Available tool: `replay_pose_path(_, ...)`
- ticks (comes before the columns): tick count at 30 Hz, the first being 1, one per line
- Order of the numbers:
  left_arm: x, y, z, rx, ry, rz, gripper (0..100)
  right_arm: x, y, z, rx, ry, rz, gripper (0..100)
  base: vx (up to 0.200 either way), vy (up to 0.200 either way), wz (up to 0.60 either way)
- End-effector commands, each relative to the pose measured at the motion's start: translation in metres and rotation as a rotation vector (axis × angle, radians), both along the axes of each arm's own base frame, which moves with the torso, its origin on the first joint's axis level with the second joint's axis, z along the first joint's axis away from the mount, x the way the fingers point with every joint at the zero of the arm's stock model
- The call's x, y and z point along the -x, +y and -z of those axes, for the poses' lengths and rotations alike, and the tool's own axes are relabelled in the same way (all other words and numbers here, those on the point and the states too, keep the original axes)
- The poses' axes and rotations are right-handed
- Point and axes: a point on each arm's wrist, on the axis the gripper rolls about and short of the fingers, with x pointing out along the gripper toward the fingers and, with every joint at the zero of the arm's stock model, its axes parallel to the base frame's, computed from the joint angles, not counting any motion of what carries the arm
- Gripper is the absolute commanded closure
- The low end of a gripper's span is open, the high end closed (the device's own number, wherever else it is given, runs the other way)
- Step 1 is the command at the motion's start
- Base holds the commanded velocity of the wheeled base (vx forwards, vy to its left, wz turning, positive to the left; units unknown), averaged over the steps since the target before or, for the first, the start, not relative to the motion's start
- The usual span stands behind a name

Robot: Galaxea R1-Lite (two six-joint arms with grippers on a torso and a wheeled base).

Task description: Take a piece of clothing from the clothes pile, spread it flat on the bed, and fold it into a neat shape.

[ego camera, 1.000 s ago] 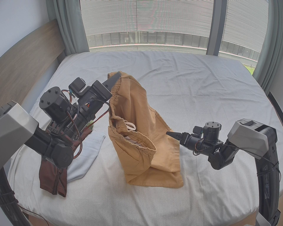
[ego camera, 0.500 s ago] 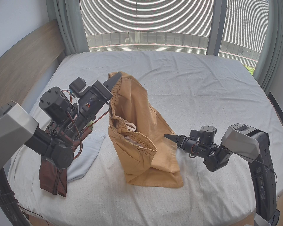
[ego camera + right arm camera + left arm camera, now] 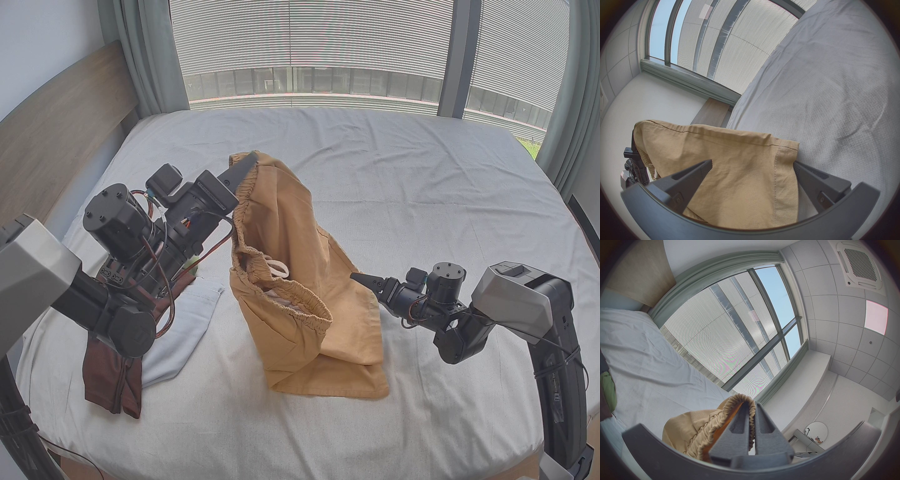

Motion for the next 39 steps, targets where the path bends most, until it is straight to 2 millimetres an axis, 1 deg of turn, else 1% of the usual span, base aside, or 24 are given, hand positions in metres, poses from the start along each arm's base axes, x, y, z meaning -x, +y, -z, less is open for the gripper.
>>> replay_pose_path(1,0.0,0.001,0.001,-0.001,0.003,-0.002,100,0.004,-0.002,-0.012,-0.006,-0.011,0.002,0,0.0,0.0,0.0)
replay_pose_path(5,-0.001,0.001,0.002,-0.002,0.005,-0.004,100,0.009,-0.004,-0.019,-0.01,-0.024,0.0,0,0.0,0.0,0.0)
replay_pose_path(12,0.0,0.0,0.0,-0.001,0.001,-0.001,100,0.006,-0.015,-0.022,-0.018,-0.039,0.014,0,0.0,0.0,0.0)
replay_pose_path(15,0.0,0.0,0.0,-0.001,0.001,-0.001,100,0.005,-0.017,-0.022,-0.025,-0.036,0.004,0,0.0,0.0,0.0)
replay_pose_path(17,0.001,-0.001,-0.001,0.001,-0.001,0.003,100,0.004,-0.016,-0.017,-0.026,-0.024,0.001,0,0.0,0.0,0.0)
replay_pose_path(21,0.002,-0.003,-0.001,0.0,-0.002,0.007,100,0.005,-0.011,-0.015,-0.026,-0.023,-0.009,0,0.0,0.0,0.0)
replay_pose_path(24,0.002,-0.005,0.0,0.0,0.0,0.011,100,-0.003,-0.007,0.001,-0.023,-0.009,-0.014,0,0.0,0.0,0.0)
replay_pose_path(29,0.003,-0.005,0.0,0.0,0.0,0.013,100,-0.006,-0.001,0.013,-0.02,0.0,-0.024,0,0.0,0.0,0.0)
replay_pose_path(32,0.003,-0.005,-0.001,0.001,-0.002,0.013,100,-0.007,0.003,0.013,-0.022,-0.008,-0.032,0,0.0,0.0,0.0)
replay_pose_path(39,0.003,-0.004,0.0,-0.001,-0.001,0.011,100,-0.012,0.012,0.005,-0.036,-0.049,-0.048,0,0.0,0.0,0.0)
